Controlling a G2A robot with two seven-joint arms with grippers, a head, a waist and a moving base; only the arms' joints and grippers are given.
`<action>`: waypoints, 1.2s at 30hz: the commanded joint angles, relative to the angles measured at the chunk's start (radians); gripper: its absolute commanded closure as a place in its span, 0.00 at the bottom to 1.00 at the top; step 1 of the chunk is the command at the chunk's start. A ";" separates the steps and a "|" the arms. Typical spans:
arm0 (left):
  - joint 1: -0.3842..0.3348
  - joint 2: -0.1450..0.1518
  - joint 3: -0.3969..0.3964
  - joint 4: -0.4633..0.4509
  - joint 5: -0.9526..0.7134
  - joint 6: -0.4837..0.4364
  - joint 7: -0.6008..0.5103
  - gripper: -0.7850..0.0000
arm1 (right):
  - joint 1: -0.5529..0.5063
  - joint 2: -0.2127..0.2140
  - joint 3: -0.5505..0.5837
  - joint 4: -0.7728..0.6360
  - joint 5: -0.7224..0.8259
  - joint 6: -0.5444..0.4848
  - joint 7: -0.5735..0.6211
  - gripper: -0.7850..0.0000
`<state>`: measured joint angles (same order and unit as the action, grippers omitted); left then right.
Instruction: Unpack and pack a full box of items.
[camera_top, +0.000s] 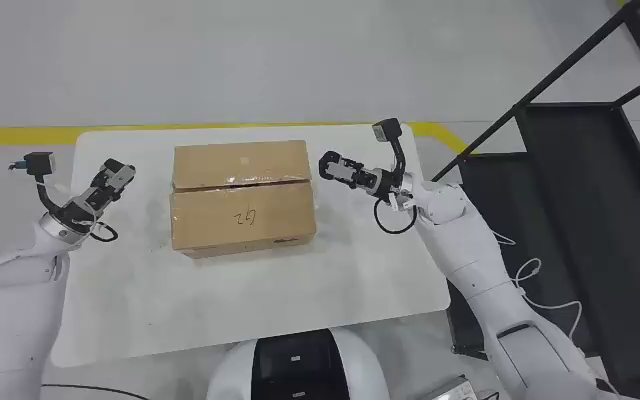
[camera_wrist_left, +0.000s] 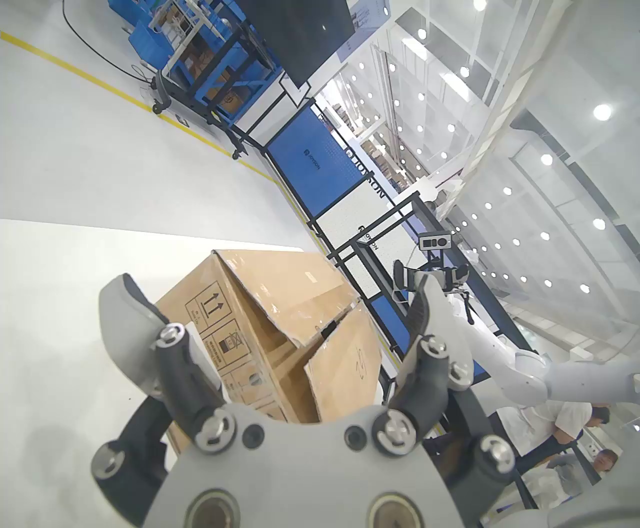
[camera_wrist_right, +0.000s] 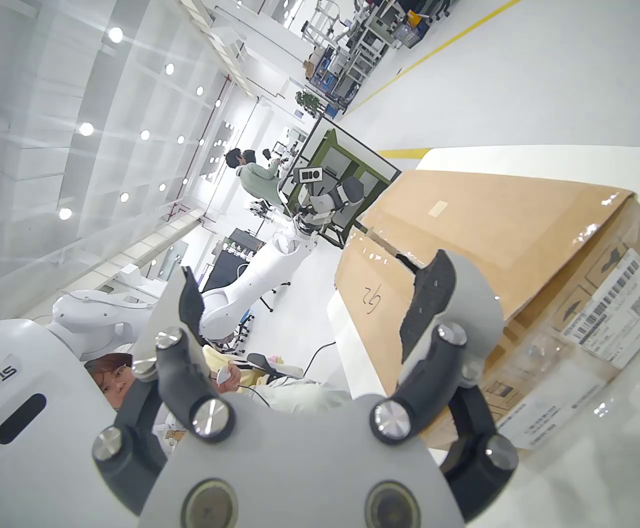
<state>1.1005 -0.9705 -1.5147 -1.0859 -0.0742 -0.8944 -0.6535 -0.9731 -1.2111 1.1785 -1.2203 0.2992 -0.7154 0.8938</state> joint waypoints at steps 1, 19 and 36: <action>0.000 0.000 0.000 0.000 0.000 0.000 0.000 0.00 | 0.000 0.000 0.000 0.000 0.000 0.000 0.000 0.00; 0.018 0.005 -0.008 -0.025 0.076 0.013 0.012 0.00 | -0.009 0.003 -0.013 -0.005 -0.050 0.082 0.004 0.00; 0.084 0.091 0.049 -0.097 0.009 -0.118 -0.155 0.00 | 0.070 -0.002 -0.098 0.121 -0.229 0.175 0.026 0.00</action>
<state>1.1780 -0.8943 -1.4828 -1.1655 -0.0386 -1.0122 -0.8086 -0.9111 -1.2099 1.0905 -1.1074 0.0641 -0.5394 0.9227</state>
